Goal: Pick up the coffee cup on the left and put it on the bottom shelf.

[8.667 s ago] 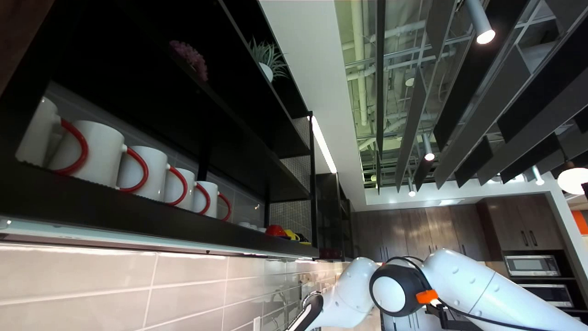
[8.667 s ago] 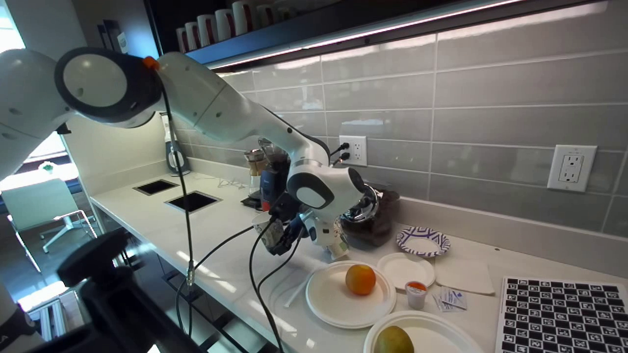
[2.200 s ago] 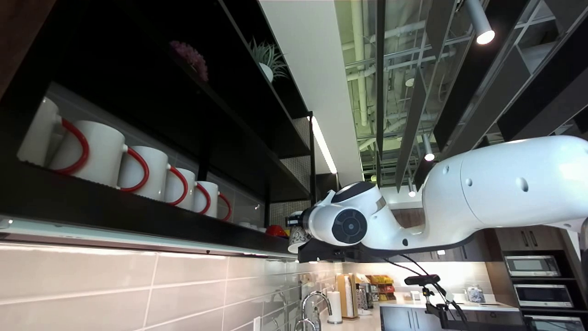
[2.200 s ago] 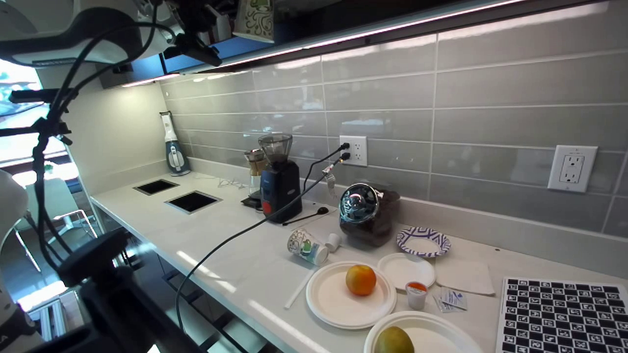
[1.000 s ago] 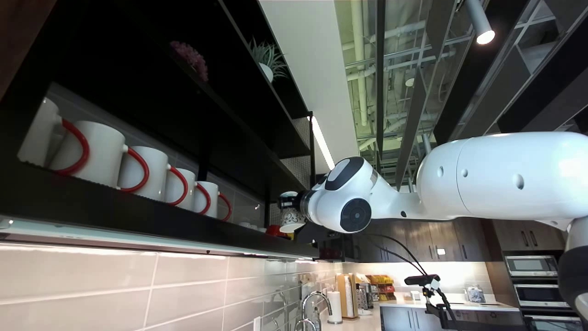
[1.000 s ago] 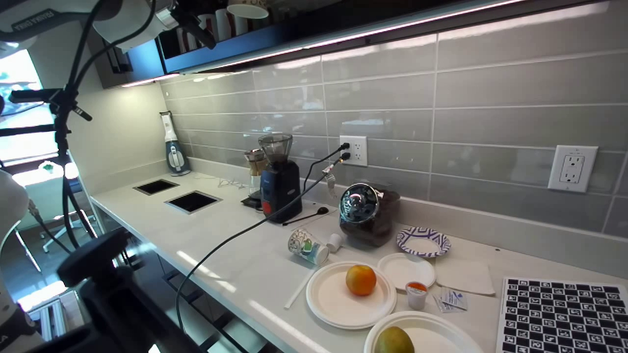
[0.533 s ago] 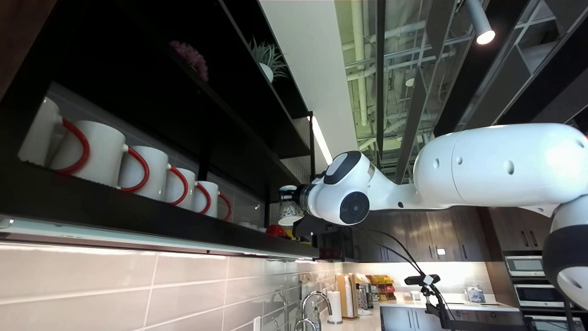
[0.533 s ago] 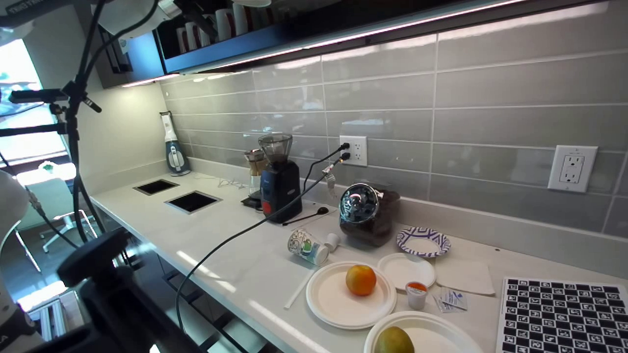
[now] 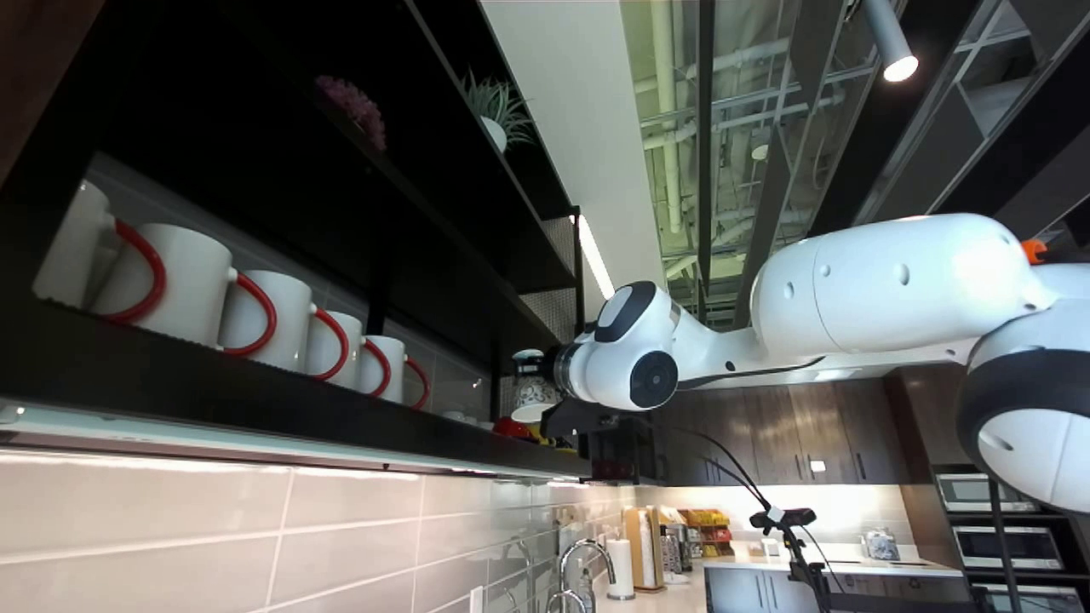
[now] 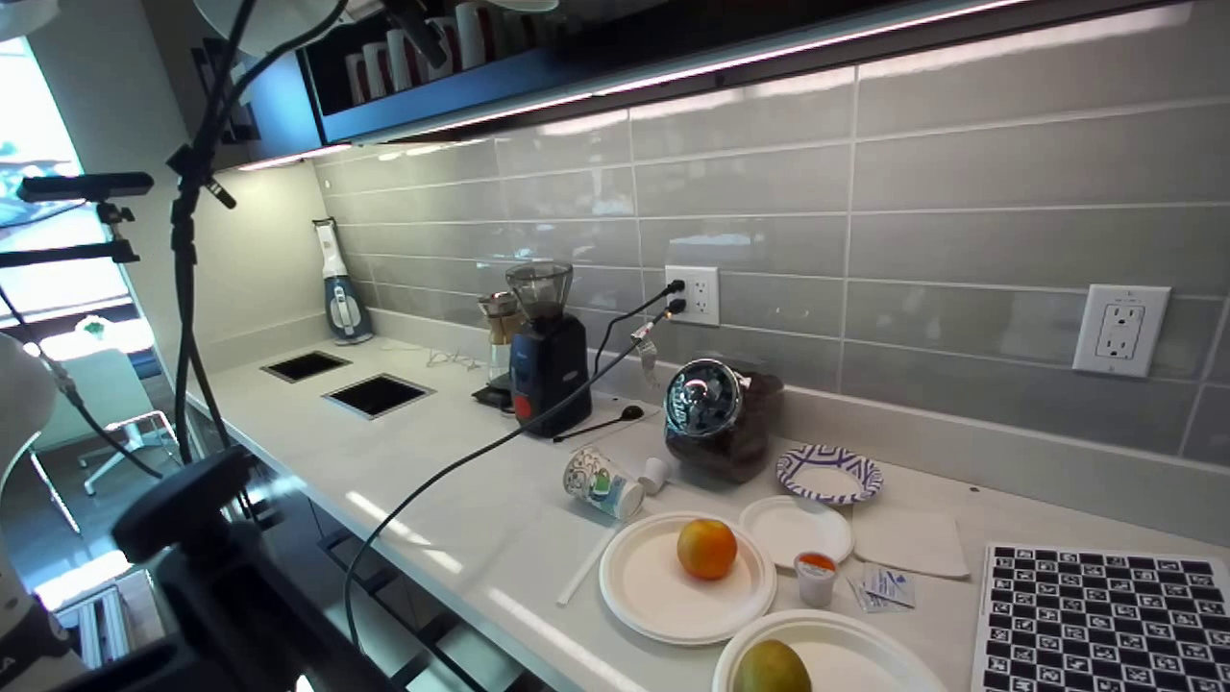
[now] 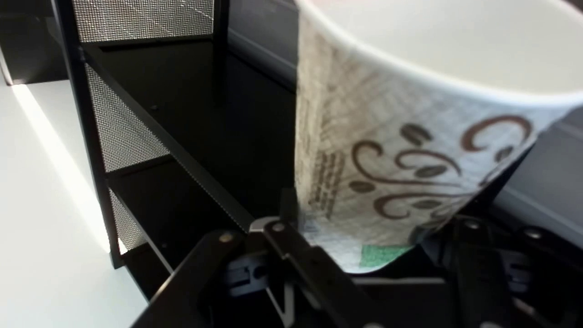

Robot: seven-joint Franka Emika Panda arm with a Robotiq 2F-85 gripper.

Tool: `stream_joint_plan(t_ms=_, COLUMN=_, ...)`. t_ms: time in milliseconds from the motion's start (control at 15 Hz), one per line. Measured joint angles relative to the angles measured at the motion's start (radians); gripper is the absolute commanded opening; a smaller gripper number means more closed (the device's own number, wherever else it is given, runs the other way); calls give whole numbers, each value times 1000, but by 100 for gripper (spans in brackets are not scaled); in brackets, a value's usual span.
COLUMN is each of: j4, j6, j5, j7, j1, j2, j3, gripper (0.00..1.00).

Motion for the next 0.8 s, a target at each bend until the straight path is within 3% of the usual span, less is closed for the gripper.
stream_joint_plan(t_ms=800, j4=126, j6=-61, j5=-237, j7=23, j1=2, j2=-250, j3=128, gripper=38)
